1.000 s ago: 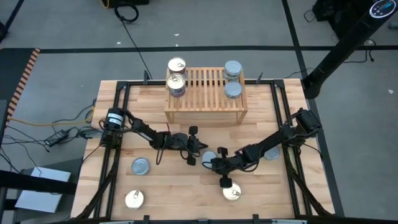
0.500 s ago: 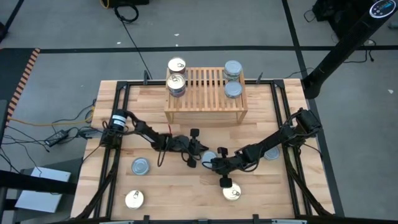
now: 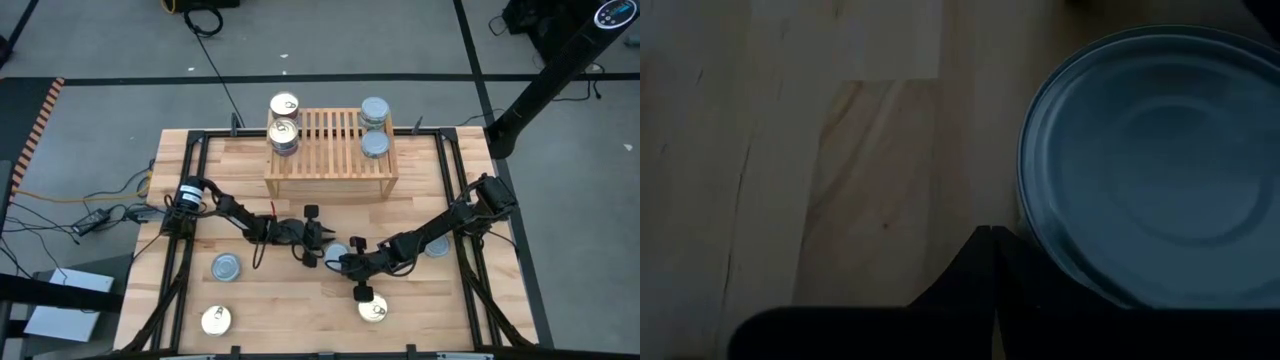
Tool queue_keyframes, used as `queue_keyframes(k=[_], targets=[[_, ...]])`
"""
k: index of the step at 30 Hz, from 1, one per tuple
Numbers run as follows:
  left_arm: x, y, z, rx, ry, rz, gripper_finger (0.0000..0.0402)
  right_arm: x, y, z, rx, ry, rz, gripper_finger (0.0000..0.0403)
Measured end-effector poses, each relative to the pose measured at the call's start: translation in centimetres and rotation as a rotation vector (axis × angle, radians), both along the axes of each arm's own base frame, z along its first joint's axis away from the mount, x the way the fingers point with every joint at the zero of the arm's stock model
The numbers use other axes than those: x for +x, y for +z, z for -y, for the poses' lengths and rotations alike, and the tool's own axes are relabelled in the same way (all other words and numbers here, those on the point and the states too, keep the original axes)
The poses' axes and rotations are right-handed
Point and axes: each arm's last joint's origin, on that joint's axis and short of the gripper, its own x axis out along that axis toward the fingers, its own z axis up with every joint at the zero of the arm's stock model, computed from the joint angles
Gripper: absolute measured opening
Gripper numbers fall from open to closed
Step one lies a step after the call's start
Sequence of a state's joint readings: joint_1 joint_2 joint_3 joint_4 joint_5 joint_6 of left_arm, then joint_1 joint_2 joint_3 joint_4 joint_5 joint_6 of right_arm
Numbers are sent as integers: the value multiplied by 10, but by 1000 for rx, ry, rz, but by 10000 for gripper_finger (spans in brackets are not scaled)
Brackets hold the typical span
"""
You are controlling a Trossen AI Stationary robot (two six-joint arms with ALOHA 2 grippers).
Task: Stack canned seafood by type on shelf
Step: Stack the green tuna can on top of the green tuna can on the shelf
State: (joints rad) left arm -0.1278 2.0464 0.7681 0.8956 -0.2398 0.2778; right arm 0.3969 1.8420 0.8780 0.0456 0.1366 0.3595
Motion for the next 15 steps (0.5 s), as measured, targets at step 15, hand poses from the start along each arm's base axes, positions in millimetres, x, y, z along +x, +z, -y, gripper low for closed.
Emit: queue_keyframes(k=[15], targets=[[0, -1, 5, -7, -97, -12, 6, -1, 8, 2, -42, -42, 37, 11]])
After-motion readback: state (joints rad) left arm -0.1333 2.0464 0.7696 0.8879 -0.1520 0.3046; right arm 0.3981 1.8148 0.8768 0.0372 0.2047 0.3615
